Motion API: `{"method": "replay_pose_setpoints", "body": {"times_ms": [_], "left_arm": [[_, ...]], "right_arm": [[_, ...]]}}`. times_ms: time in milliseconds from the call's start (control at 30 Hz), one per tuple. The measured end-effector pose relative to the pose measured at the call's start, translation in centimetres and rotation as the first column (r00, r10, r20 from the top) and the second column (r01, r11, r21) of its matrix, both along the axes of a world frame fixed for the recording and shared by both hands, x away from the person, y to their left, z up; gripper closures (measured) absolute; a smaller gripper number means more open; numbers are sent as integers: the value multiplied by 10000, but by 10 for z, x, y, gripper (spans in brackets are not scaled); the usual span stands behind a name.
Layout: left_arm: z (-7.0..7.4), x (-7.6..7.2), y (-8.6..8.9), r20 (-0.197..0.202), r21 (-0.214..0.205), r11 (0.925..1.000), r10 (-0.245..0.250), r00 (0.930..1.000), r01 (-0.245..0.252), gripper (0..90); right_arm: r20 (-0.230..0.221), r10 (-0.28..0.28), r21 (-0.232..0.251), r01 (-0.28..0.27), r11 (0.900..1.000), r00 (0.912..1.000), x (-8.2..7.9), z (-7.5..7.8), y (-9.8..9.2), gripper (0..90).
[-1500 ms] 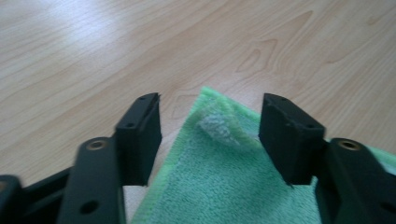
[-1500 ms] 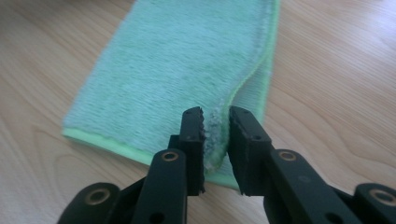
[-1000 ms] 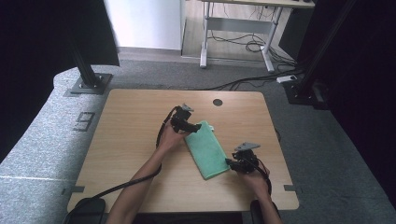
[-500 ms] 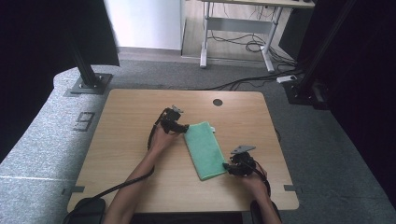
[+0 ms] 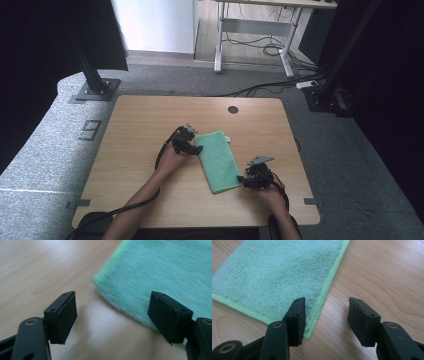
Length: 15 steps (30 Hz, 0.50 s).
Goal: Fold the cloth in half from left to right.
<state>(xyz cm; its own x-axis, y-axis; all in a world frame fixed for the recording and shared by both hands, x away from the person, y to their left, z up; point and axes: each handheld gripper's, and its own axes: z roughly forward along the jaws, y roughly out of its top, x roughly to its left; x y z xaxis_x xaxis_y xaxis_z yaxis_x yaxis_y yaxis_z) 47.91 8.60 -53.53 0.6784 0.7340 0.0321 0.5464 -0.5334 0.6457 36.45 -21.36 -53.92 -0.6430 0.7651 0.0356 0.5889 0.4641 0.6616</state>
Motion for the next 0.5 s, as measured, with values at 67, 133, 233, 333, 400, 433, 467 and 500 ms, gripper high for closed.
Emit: {"method": "replay_pose_setpoints", "body": {"times_ms": [67,133,233,333,400,433,467,500], "left_arm": [[-1,-11,-1,-14,-118,9999,-104,9999,103,229],[-1,-24,-3,-55,-238,9992,-313,9995,311,225],[-1,-39,-8,-39,-269,9976,-639,9979,638,221],[-2,-53,-16,-90,-322,9953,-916,9958,913,218],[-2,-63,-21,-42,-204,9934,-1133,9936,1132,217],[-2,-68,-23,-53,-216,9924,-1211,9926,1210,216],[-2,-74,-24,-101,-256,9914,-1284,9917,1281,216],[-2,-79,-26,-152,-256,9904,-1362,9906,1358,216]], "right_arm": [[6,-7,2,7,10000,10000,0,0,0,473],[13,-16,8,16,10000,10000,0,0,0,470],[21,-30,12,30,10000,10000,0,0,0,464],[31,-50,17,50,10000,10000,0,0,0,463],[40,-82,35,82,10000,10000,0,-1,0,463],[43,-90,36,90,10000,10000,-1,-1,0,463],[47,-97,37,97,9999,9999,-1,-1,0,463],[49,-108,40,108,9999,9999,-1,-1,0,463]]}}
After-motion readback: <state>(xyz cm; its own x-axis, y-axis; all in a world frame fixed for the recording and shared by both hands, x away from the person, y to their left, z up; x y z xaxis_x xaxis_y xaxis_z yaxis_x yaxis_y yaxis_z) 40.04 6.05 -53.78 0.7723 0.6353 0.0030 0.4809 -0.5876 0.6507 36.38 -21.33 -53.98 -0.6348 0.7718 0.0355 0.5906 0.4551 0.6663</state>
